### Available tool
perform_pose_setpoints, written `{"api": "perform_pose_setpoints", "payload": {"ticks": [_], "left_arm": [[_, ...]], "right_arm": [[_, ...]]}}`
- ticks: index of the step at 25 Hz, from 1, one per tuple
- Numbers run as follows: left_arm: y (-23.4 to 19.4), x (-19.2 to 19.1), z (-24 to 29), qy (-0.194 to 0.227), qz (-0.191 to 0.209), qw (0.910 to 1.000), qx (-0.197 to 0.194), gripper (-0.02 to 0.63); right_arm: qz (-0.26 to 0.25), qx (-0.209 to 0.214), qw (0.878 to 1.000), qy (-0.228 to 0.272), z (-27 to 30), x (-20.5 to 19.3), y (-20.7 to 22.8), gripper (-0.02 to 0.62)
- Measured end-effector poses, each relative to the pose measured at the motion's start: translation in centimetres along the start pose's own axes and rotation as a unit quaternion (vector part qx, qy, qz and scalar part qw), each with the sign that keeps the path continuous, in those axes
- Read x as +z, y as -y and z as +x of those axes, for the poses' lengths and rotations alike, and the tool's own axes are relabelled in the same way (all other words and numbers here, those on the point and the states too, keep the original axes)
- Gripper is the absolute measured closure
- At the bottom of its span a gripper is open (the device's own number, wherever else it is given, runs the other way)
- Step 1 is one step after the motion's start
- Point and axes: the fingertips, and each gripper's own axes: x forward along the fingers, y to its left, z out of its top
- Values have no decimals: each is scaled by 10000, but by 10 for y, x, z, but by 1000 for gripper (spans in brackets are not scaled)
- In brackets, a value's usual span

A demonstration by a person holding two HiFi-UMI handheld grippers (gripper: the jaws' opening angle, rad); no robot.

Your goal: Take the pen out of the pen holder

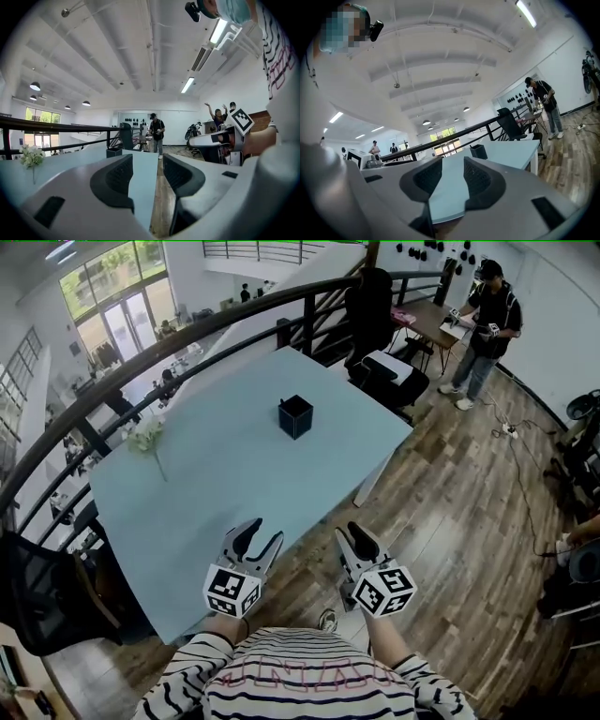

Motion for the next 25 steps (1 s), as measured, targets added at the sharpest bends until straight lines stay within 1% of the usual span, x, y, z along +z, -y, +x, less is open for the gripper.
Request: {"api": "perform_pose_setpoints", "payload": {"ticks": [7,12,16,19,25], "left_arm": [[20,4,43,105,-117,9981,598,426],[26,7,55,139,-225,9949,975,426],[26,13,63,118,-197,9932,1144,426],[14,14,70,142,-251,9914,1276,426],[-14,17,100,160,-328,9916,1245,426]], "right_arm": [[-136,472,9987,-151,3,19,56,460],[-193,766,9966,-228,5,30,76,460],[-156,848,9960,-243,11,36,91,460],[-96,920,9954,-250,22,35,97,460],[-93,888,9955,-311,57,37,112,460]]}}
